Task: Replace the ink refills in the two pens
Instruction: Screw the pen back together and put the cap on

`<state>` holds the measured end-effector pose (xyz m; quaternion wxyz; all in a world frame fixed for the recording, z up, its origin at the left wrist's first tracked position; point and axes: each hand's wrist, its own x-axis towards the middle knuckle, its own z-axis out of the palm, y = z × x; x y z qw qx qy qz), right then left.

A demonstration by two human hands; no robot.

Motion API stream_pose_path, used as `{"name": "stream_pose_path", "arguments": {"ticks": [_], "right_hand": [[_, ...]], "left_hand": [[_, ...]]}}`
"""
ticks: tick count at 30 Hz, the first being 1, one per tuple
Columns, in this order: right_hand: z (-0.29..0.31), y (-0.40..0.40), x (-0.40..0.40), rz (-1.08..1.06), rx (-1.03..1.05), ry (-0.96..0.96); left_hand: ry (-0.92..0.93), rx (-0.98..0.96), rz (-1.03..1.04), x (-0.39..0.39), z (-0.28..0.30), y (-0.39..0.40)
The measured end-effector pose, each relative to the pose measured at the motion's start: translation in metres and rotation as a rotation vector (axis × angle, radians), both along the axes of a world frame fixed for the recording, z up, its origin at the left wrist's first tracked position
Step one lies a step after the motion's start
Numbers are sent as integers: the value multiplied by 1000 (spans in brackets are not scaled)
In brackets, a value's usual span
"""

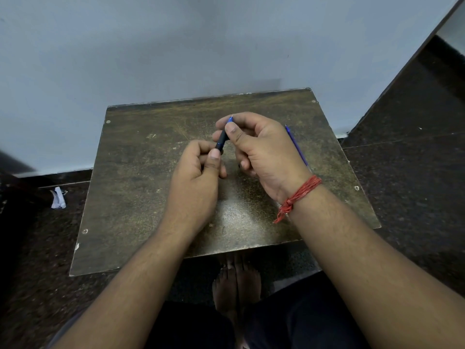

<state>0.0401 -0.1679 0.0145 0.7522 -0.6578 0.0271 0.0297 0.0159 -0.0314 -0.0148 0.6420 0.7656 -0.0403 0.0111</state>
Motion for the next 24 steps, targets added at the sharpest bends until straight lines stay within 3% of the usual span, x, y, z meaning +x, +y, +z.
{"name": "stream_pose_path", "arguments": {"ticks": [12, 24], "right_hand": [[2, -1, 2, -32, -47, -15], [-2, 15, 1, -190, -59, 23]], "left_hand": [[-63, 32, -19, 0, 2, -1], [-137, 201, 59, 0, 3, -1]]}}
